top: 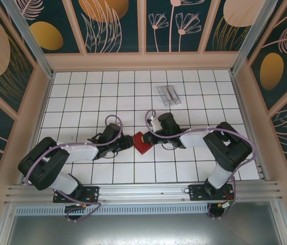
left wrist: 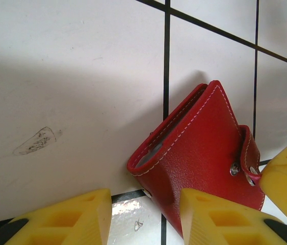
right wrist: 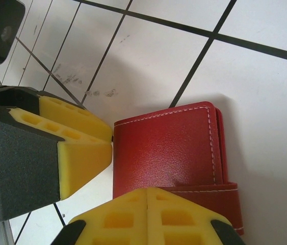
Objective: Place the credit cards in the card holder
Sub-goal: Close the button on the card holder.
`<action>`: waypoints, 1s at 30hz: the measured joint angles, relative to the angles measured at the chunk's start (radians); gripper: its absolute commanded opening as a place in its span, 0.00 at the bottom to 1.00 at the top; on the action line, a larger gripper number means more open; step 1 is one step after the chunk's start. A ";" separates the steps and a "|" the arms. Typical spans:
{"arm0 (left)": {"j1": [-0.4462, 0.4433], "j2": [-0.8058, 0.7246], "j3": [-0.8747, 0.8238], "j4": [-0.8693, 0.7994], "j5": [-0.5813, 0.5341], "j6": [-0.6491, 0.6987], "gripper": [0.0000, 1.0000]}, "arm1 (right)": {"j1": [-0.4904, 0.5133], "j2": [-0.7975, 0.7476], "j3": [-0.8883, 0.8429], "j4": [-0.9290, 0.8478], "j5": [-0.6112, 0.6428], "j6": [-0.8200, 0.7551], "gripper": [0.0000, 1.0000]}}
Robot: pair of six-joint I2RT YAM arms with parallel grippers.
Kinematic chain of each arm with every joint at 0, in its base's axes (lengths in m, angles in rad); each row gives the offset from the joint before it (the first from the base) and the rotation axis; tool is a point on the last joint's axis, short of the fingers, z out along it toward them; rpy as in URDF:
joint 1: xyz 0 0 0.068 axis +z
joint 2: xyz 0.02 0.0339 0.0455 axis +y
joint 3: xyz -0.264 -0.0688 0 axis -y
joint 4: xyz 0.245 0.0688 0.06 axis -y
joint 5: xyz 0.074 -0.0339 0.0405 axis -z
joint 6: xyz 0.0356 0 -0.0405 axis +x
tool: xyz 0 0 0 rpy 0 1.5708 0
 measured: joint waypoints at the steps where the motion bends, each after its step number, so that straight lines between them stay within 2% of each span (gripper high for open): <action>1: 0.000 0.000 0.000 0.000 0.000 0.000 0.41 | 0.000 0.000 0.000 0.000 0.000 0.000 0.00; 30: 0.000 0.006 0.000 0.006 0.000 -0.003 0.41 | 0.027 0.048 -0.020 0.089 0.026 0.004 0.00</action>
